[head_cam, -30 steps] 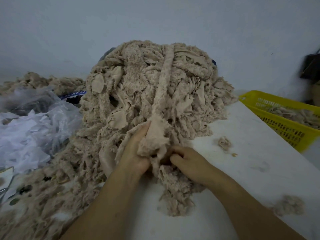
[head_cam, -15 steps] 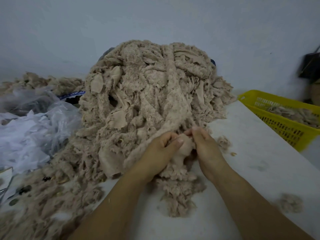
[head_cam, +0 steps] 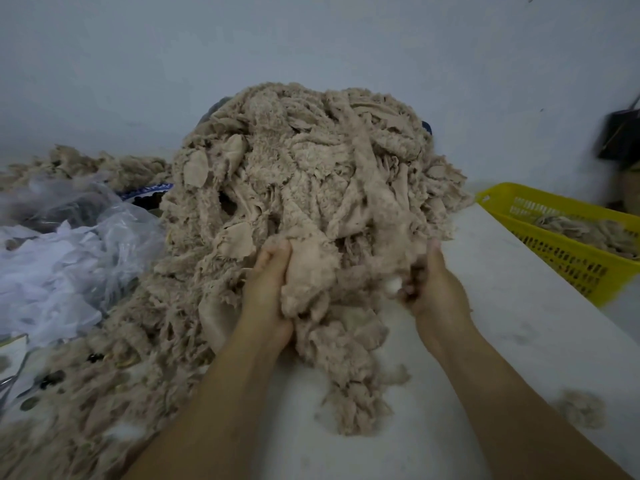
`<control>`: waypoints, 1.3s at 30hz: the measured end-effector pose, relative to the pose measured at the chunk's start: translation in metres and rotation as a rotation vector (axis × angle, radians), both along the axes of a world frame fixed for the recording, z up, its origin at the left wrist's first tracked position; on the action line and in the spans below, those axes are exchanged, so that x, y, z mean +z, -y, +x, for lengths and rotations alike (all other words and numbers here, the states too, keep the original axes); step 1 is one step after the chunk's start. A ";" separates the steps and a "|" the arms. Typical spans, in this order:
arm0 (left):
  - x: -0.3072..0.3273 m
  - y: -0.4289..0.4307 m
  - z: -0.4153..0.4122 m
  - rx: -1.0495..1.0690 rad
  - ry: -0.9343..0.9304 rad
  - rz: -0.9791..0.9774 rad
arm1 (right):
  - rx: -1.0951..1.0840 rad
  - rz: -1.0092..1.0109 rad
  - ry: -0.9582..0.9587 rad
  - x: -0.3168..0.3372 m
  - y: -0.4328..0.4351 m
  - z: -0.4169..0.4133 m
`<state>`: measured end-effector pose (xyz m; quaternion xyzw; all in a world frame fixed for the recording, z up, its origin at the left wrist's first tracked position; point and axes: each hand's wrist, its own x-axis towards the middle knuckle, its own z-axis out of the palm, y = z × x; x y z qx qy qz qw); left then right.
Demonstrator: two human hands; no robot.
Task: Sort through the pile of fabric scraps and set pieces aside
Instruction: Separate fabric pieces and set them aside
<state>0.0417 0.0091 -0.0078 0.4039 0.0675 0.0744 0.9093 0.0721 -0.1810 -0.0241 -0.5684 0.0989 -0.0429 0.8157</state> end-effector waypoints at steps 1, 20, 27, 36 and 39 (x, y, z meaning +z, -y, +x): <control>-0.002 0.006 0.000 -0.005 -0.016 0.058 | 0.102 -0.055 0.017 0.000 -0.007 -0.003; -0.009 0.023 -0.012 -0.342 0.029 0.735 | 0.235 -0.300 0.168 -0.002 -0.013 -0.014; 0.002 0.016 -0.013 -0.308 -0.077 0.261 | 0.041 -0.590 0.129 0.002 -0.016 -0.013; 0.005 -0.022 0.006 -0.006 0.092 -0.307 | -0.171 -0.317 0.007 0.007 0.010 0.000; 0.000 -0.016 0.009 -0.054 0.030 -0.295 | -0.084 -0.386 0.055 -0.003 0.011 0.003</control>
